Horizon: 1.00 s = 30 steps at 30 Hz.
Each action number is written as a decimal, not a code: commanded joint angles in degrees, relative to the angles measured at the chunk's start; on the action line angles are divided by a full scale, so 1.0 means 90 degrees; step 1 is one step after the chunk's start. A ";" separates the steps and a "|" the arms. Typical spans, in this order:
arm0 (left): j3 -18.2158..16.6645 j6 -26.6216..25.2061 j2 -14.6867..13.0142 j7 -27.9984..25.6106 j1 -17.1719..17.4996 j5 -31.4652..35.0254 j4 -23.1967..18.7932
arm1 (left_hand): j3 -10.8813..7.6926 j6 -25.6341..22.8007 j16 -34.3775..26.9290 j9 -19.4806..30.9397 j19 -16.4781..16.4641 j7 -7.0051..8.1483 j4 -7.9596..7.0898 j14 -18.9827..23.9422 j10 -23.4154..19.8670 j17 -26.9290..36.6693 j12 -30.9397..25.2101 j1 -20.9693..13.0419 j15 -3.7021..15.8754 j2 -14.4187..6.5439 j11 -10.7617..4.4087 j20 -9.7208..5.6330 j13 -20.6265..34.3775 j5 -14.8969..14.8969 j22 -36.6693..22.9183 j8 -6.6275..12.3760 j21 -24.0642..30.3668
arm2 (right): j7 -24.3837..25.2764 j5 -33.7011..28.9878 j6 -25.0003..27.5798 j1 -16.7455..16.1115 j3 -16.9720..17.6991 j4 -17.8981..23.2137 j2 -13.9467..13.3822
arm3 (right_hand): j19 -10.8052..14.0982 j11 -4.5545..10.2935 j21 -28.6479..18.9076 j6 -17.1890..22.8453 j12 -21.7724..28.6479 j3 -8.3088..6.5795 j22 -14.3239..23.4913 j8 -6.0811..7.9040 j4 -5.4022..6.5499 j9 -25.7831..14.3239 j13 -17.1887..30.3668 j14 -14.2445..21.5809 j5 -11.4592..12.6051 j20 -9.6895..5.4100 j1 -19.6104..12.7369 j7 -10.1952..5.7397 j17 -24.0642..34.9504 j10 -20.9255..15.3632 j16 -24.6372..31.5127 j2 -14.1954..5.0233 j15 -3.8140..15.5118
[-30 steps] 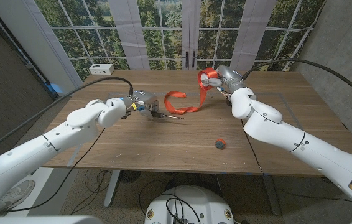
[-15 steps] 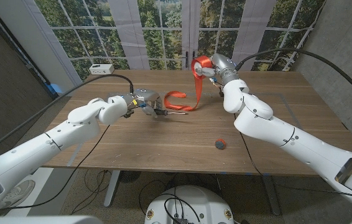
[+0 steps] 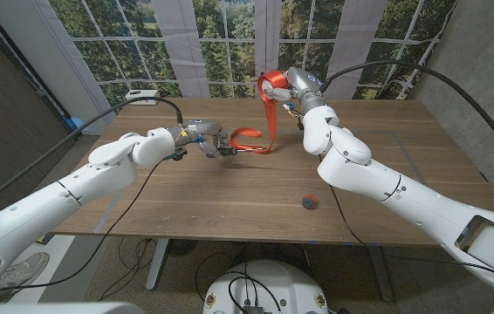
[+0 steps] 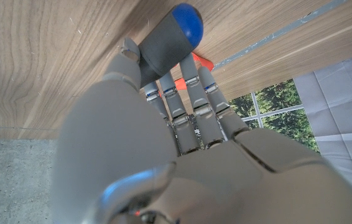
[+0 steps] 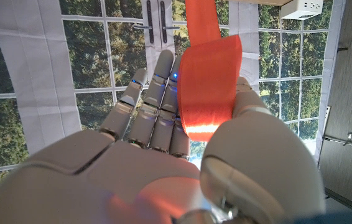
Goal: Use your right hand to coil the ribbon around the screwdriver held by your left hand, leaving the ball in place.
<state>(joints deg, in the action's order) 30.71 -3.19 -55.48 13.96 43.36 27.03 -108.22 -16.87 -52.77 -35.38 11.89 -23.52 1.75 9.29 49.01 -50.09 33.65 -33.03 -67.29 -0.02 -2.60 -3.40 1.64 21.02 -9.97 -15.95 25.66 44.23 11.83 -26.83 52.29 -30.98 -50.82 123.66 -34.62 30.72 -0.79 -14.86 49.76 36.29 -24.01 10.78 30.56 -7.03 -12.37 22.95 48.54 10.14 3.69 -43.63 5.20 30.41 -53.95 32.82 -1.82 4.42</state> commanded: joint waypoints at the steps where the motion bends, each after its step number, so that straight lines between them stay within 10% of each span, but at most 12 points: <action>1: 0.0157 -0.0347 0.0124 0.0240 -0.0267 -0.0210 -0.0005 | -0.0209 -0.0514 0.0008 0.0359 0.0010 -0.0189 -0.0085 0.0768 -0.0565 0.0007 -0.0008 -0.0555 0.1425 -0.0633 -0.0473 0.0012 0.1746 -0.0026 0.0000 -0.0001 0.0065 | -0.0062 -0.0321 -0.0044 0.0038 -0.0003 0.0082 0.0175 | 0.0055 0.0035 -0.0028 0.0853 0.0038 -0.0046 0.0016 0.0684 0.0028 -0.0628 0.0018 0.0258 0.0001 -0.0007 -0.0986 -0.0346 0.0026 -0.0058 -0.0005 -0.0885 0.0329; 30: 0.0554 -0.0415 0.0484 0.0487 -0.1061 -0.0558 0.0585 | -0.0221 -0.0536 -0.0003 0.0398 0.0020 -0.0253 -0.0067 0.0821 -0.0610 0.0085 0.0035 -0.0563 0.1401 -0.0616 -0.0411 0.0030 0.1782 -0.0005 0.0054 -0.0044 0.0255 | -0.0365 -0.0969 -0.0390 -0.0072 0.0092 0.0536 0.0346 | 0.0066 0.0030 -0.0020 0.0822 0.0096 -0.0089 0.0016 0.0748 0.0025 -0.0612 -0.0010 0.0316 -0.0008 0.0001 -0.1002 -0.0341 0.0125 -0.0090 -0.0079 -0.0868 0.0321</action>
<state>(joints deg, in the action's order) 34.48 -7.06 -52.21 17.56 36.50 22.61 -104.69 -16.93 -52.79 -35.22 11.89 -23.52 1.73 9.36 49.52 -50.78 34.14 -32.33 -67.29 -0.09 -2.60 -2.86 1.64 21.02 -9.63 -15.41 25.21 46.16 9.56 -32.98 49.52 -31.17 -49.96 127.32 -32.36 30.71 -0.73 -14.86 50.09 36.89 -24.26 10.78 30.57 -6.78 -12.39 22.69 49.15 10.12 3.70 -44.00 5.12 31.22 -54.46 32.38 -1.45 4.61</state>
